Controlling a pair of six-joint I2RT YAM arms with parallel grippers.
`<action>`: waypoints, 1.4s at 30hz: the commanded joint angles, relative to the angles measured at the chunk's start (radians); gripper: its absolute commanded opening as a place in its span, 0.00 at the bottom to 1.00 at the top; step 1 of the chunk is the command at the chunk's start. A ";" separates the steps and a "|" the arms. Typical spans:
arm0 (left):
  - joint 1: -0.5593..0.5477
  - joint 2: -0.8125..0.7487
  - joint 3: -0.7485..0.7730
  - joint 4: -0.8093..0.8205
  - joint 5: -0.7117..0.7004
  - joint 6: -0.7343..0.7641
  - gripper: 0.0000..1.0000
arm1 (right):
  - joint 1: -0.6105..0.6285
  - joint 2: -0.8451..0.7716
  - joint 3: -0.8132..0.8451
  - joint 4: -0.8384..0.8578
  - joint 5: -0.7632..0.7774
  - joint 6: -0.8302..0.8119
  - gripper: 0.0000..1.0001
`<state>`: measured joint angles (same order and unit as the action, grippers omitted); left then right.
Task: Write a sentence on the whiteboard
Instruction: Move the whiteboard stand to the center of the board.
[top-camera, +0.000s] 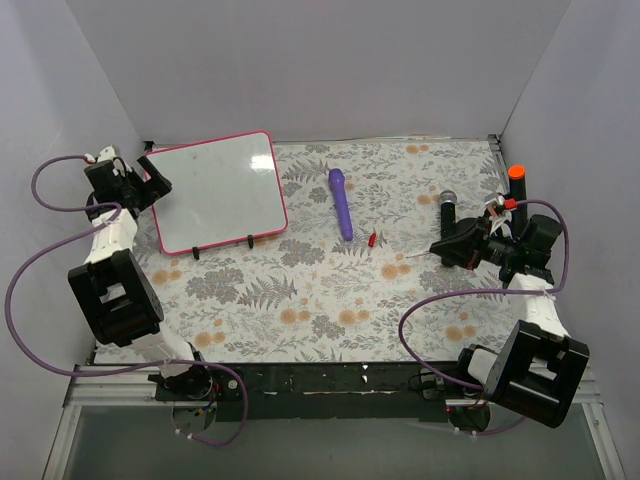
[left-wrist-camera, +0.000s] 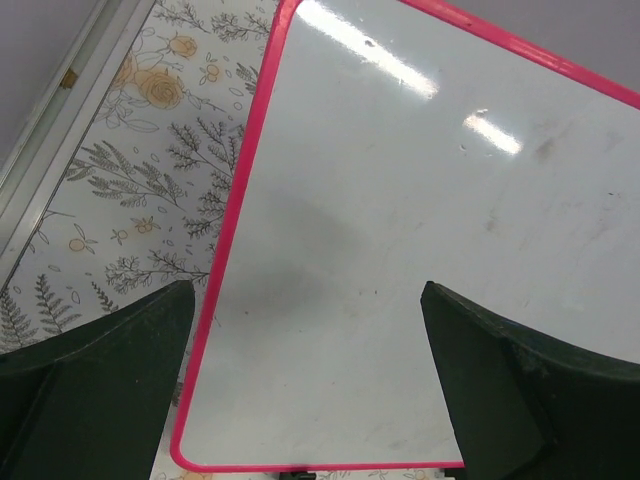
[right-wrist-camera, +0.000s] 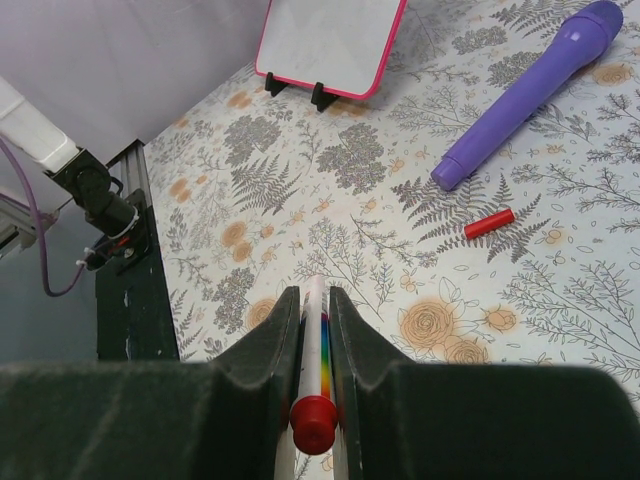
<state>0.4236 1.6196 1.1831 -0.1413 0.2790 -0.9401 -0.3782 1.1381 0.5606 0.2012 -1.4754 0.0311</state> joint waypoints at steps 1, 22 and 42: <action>0.000 0.022 0.015 0.055 -0.008 0.063 0.98 | 0.002 0.003 0.042 -0.003 -0.042 -0.011 0.01; 0.072 0.088 -0.056 0.212 0.315 0.003 0.86 | 0.002 0.017 0.044 -0.005 -0.048 -0.016 0.01; 0.078 -0.112 -0.355 0.350 0.471 -0.114 0.69 | 0.004 -0.003 0.045 -0.009 -0.063 -0.017 0.01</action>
<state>0.5133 1.5898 0.8810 0.1627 0.6525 -1.0107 -0.3782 1.1538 0.5632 0.1822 -1.4765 0.0254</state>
